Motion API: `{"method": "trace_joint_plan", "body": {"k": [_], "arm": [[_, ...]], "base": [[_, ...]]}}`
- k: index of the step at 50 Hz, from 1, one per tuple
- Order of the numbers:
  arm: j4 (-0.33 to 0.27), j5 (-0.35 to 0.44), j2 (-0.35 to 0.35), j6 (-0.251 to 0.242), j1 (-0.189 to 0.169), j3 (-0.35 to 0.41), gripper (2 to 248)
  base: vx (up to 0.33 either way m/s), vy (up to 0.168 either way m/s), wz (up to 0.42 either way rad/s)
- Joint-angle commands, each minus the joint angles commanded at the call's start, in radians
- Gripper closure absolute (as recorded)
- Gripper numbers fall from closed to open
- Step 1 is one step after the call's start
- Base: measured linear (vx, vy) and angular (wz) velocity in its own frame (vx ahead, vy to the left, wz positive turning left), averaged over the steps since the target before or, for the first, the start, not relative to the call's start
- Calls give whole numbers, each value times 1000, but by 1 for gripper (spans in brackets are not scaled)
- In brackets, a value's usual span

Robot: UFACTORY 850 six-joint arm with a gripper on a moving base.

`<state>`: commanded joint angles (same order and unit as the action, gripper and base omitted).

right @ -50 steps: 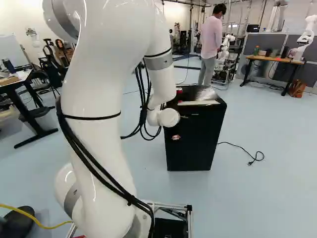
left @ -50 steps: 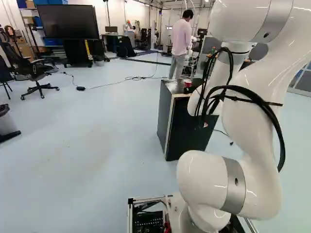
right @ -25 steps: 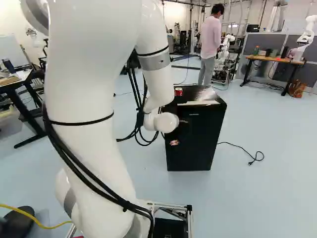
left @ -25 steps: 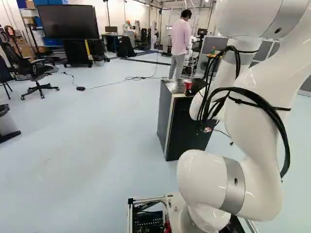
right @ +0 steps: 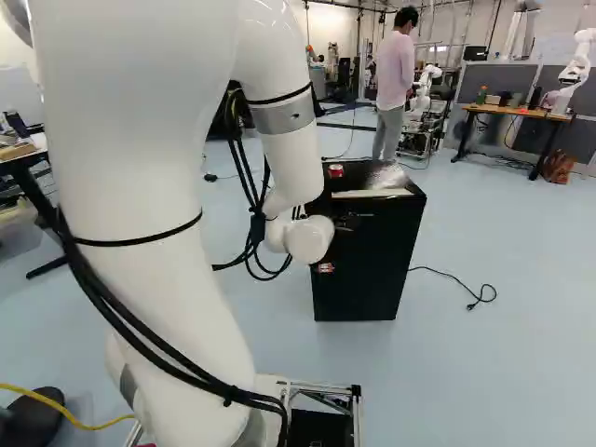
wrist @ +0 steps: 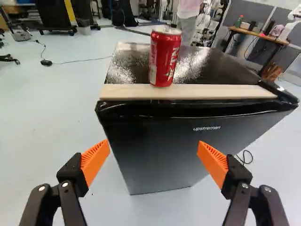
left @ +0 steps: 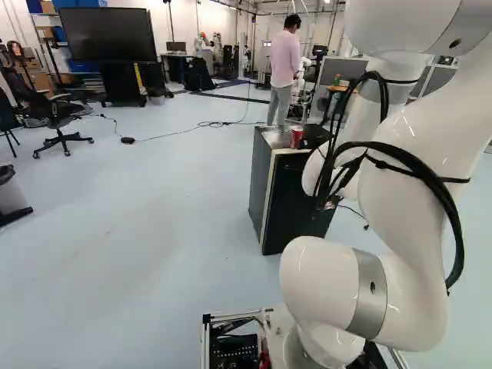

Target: Grab a drink from the fridge

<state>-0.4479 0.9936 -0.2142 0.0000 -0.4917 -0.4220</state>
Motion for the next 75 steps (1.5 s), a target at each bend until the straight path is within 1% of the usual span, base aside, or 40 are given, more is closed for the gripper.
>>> {"method": "trace_joint_plan", "body": {"k": [18, 27, 40, 75], "arm": [[8, 188, 0, 0, 0, 0, 3], [14, 245, -5, 0, 2, -6, 3], [17, 261, -37, 0, 13, -44, 3], [17, 261, -157, 0, 52, -191, 3]], "base": [[0, 0, 0], [0, 0, 0], [0, 0, 0], [0, 0, 0]]}}
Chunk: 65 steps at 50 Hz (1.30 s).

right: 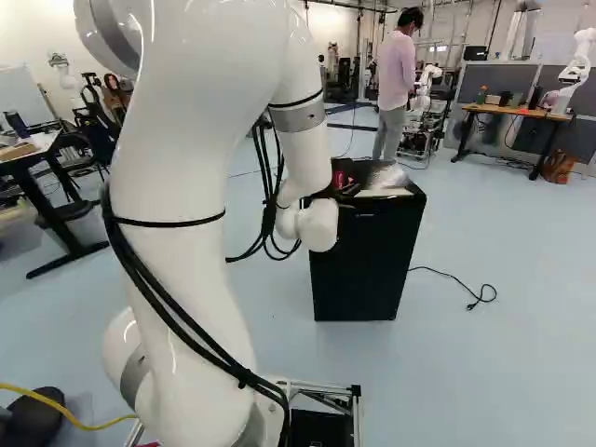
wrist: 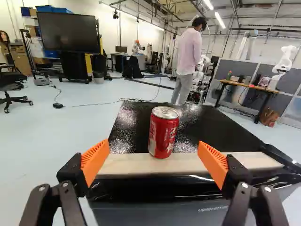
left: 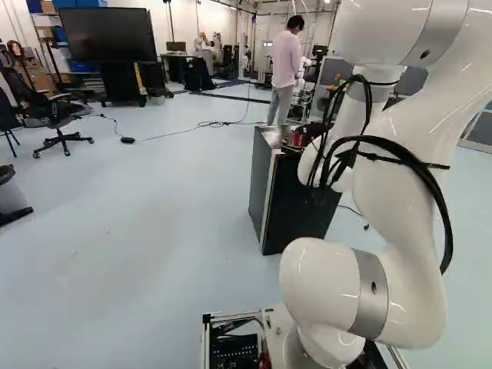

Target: Grab a drink from the fridge

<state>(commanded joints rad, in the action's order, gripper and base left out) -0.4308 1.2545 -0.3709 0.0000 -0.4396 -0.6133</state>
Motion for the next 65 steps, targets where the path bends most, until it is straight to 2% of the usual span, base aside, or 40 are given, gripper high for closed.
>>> {"method": "trace_joint_plan", "body": {"k": [35, 52, 53, 57, 58, 62, 63, 65], "arm": [[0, 0, -119, 0, 14, -155, 3], [0, 0, -131, 0, 15, -171, 3], [0, 0, -131, 0, 15, -171, 22], [0, 0, -131, 0, 15, -171, 22], [0, 0, -131, 0, 15, -171, 60], [0, 0, -131, 0, 15, -171, 60], [0, 0, -131, 0, 15, -171, 98], [0, 0, -131, 0, 15, -171, 98]], "base": [[0, 0, 0], [0, 0, 0], [0, 0, 0], [0, 0, 0], [0, 0, 0], [0, 0, 0], [0, 0, 0], [0, 0, 0]]}}
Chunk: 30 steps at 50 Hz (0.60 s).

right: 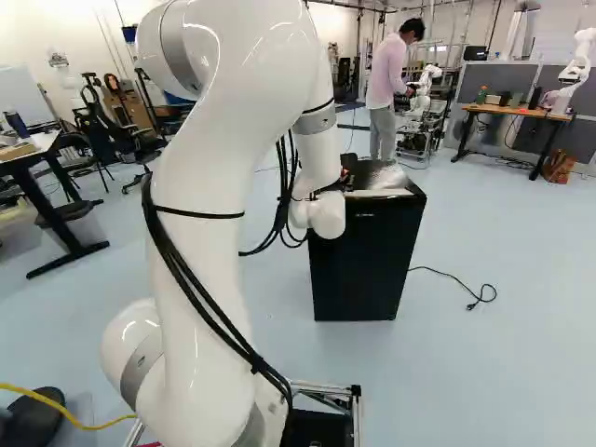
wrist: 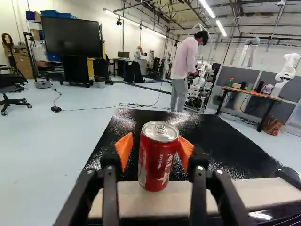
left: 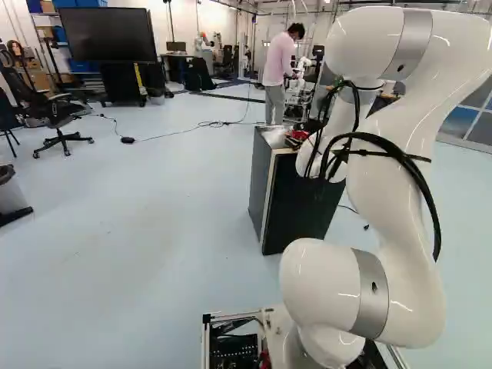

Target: Grab a drink from the fridge

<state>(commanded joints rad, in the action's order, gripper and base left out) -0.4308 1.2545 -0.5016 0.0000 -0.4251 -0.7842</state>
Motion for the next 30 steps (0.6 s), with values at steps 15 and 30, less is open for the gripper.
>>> {"method": "trace_joint_plan", "body": {"k": [15, 30], "arm": [[0, 0, 9, 0, 0, 1, 156], [0, 0, 39, 0, 0, 2, 156]], "base": [[0, 0, 0], [0, 0, 0]]}}
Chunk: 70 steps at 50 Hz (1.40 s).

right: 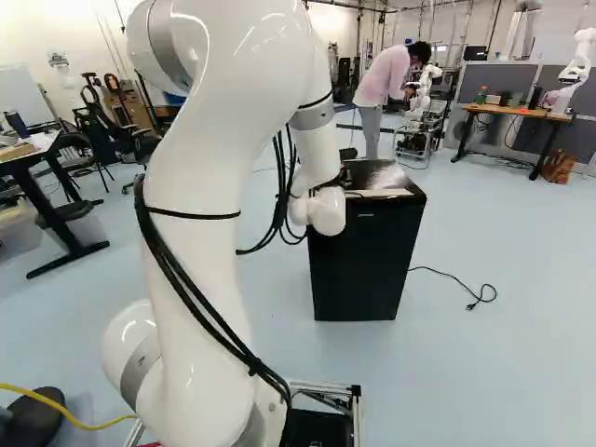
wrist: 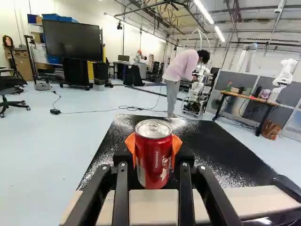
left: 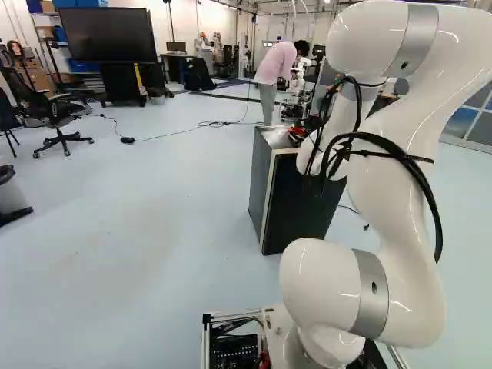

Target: Grab a drink from the fridge

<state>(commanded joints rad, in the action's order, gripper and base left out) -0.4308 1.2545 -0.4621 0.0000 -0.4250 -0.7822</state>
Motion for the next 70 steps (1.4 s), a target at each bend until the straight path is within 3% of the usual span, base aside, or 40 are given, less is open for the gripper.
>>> {"method": "trace_joint_plan", "body": {"k": [42, 70], "arm": [[5, -4, 64, 0, 5, 5, 156], [55, -48, 144, 0, 54, 86, 156]], "base": [[0, 0, 0], [0, 0, 0]]}}
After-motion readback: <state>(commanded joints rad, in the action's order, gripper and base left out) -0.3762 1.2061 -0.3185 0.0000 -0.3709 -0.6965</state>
